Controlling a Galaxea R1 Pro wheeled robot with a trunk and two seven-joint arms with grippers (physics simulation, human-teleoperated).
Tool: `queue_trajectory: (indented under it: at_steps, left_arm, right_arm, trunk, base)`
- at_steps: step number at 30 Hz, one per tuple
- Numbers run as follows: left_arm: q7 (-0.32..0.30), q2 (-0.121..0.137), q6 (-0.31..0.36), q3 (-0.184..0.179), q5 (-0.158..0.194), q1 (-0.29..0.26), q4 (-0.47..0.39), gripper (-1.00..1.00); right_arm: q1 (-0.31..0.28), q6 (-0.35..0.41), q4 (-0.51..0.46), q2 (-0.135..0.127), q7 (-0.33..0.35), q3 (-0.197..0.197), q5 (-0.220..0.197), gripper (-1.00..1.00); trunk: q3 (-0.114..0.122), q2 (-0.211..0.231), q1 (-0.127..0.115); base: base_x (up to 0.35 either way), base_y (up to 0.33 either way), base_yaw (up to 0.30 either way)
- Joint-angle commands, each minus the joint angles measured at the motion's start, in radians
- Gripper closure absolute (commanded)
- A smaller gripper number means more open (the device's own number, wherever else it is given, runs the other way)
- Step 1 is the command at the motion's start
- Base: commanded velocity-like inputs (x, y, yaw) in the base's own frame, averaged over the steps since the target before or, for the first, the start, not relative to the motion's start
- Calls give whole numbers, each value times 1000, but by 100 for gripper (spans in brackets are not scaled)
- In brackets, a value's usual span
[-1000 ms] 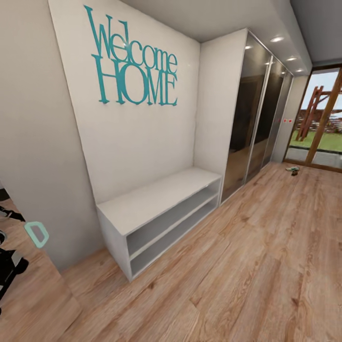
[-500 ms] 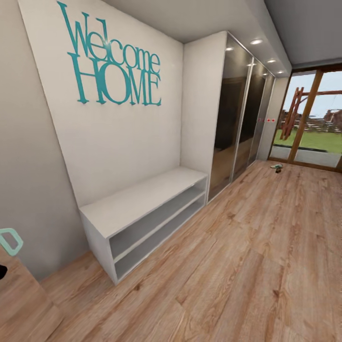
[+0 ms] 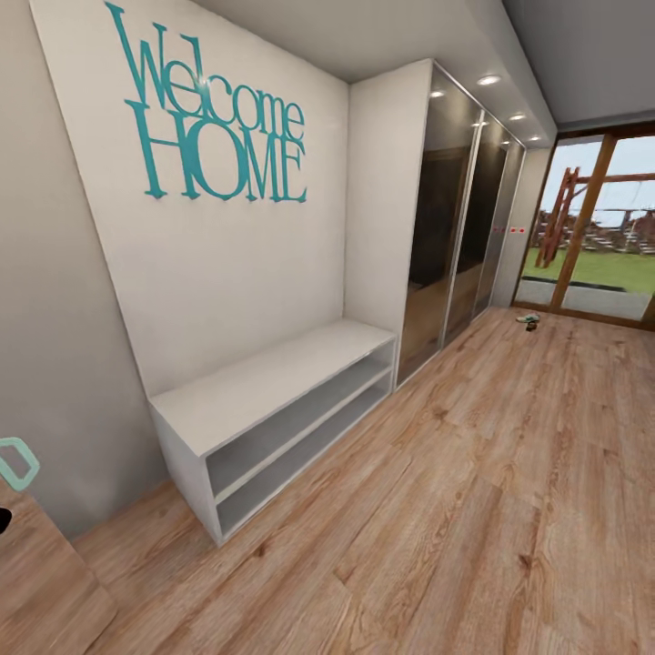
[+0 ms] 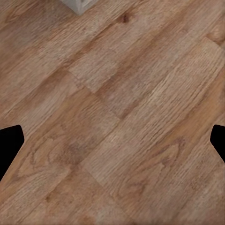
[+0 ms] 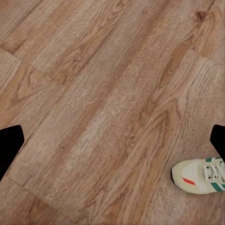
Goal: Pick up the two gym shoes and the two sandals from the corridor floor and place them onto the hallstand (shoe rack) in the corridor, making sure they are on the rack and not on the floor. Arrange them so the two gym shoes are next to each other and the two sandals are next to each other.
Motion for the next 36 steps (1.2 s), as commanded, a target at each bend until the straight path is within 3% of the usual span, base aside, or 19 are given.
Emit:
queue_trajectory:
  at_steps: [1,36]
  left_arm:
    - [0,0,-3,1,2,-1,1,-100]
    - [0,0,-4,1,2,-1,0,-100]
  right_arm:
    - [-1,-3,1,0,0,-2,0,-100]
    - [-1,-3,1,0,0,-2,0,-100]
  trunk:
    - [-1,-1,0]
    - [-1,-1,0]
  base:
    - [0,-9,0]
    - [-108,-241,0]
